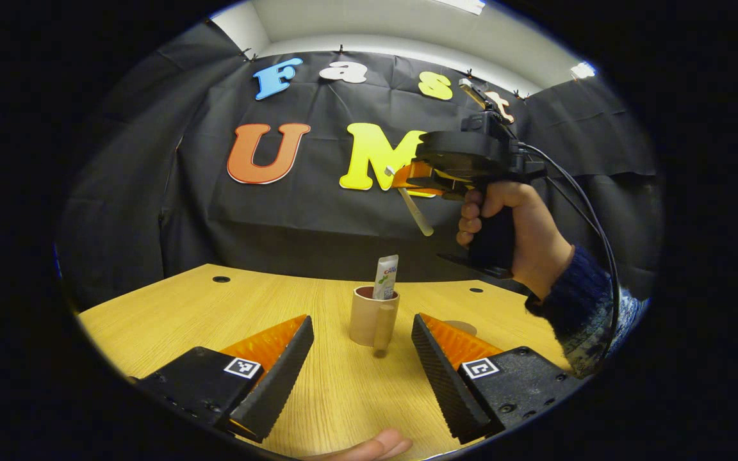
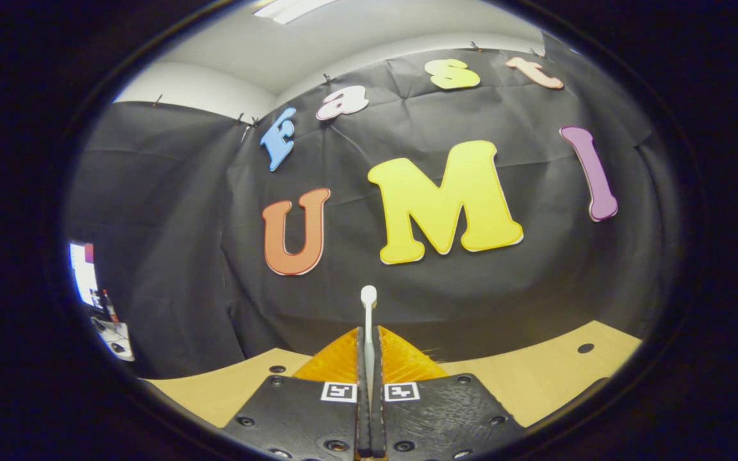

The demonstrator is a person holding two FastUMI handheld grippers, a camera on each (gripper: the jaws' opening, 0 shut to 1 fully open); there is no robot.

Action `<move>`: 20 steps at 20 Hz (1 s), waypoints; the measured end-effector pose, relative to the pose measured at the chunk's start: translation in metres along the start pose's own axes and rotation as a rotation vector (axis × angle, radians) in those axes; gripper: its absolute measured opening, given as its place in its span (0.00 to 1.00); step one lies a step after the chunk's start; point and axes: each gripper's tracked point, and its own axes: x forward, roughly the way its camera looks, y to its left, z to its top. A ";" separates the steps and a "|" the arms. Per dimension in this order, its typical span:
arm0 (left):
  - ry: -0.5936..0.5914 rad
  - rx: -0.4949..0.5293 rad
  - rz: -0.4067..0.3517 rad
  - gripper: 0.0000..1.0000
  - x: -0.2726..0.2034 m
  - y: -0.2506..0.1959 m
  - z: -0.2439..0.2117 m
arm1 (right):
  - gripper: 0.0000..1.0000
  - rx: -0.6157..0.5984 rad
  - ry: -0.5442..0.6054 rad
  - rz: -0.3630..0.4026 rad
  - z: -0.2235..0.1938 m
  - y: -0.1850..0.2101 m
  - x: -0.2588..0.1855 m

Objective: Put the toothbrush and toothpaste on the desktop into the cup, then pick up the cup and place it on the coaster on the desktop.

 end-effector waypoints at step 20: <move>0.044 -0.077 -0.037 0.98 0.007 0.004 -0.021 | 0.06 -0.038 0.023 -0.003 -0.030 0.005 0.021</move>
